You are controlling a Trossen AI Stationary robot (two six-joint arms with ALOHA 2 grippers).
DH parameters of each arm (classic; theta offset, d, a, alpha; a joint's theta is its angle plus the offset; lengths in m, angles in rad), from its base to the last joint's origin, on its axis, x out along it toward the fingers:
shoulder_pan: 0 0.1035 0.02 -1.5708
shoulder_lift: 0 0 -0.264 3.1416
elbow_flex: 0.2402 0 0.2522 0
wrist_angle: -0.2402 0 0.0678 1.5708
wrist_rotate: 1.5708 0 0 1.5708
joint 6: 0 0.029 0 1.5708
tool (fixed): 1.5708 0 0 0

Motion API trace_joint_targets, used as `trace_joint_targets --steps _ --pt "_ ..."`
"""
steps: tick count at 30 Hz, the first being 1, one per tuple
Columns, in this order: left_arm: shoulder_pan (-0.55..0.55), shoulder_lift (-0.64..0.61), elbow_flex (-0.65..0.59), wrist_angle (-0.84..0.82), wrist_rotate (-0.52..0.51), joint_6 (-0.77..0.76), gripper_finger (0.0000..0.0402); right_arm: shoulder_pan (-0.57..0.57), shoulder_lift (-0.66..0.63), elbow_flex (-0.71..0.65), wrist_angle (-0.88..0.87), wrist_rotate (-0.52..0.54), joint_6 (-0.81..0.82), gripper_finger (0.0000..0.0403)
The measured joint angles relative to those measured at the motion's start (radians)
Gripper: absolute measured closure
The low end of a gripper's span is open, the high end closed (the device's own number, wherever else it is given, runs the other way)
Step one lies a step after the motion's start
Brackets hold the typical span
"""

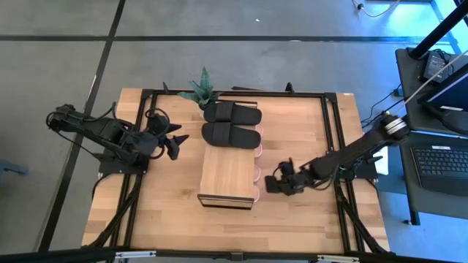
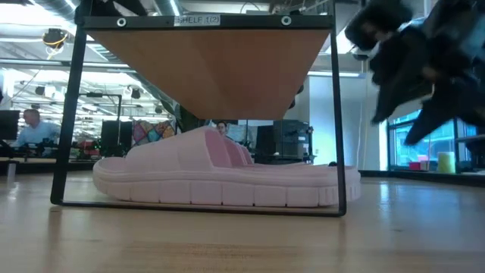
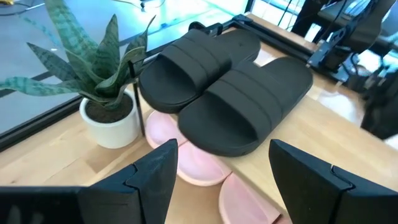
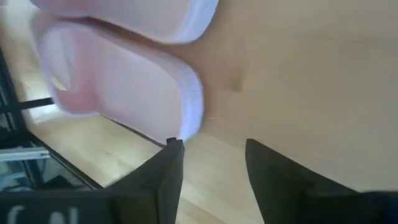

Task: Pick and place slides into the shelf
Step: Return to Home Position

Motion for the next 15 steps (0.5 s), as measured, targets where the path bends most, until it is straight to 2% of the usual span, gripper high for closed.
trace_joint_targets --steps 7,9,15 --pt "0.0 0.0 0.0 -0.021 -0.069 0.0 0.016 -0.063 -0.278 0.0 -0.225 0.062 -0.386 0.023" --pt "0.004 0.0 0.0 -0.021 -0.115 0.0 0.016 -0.104 -0.338 0.0 -0.224 0.1 -0.509 0.023" --pt "0.046 0.0 0.0 -0.011 -0.195 0.012 0.016 -0.303 -0.477 0.0 -0.16 0.098 -1.065 0.023"
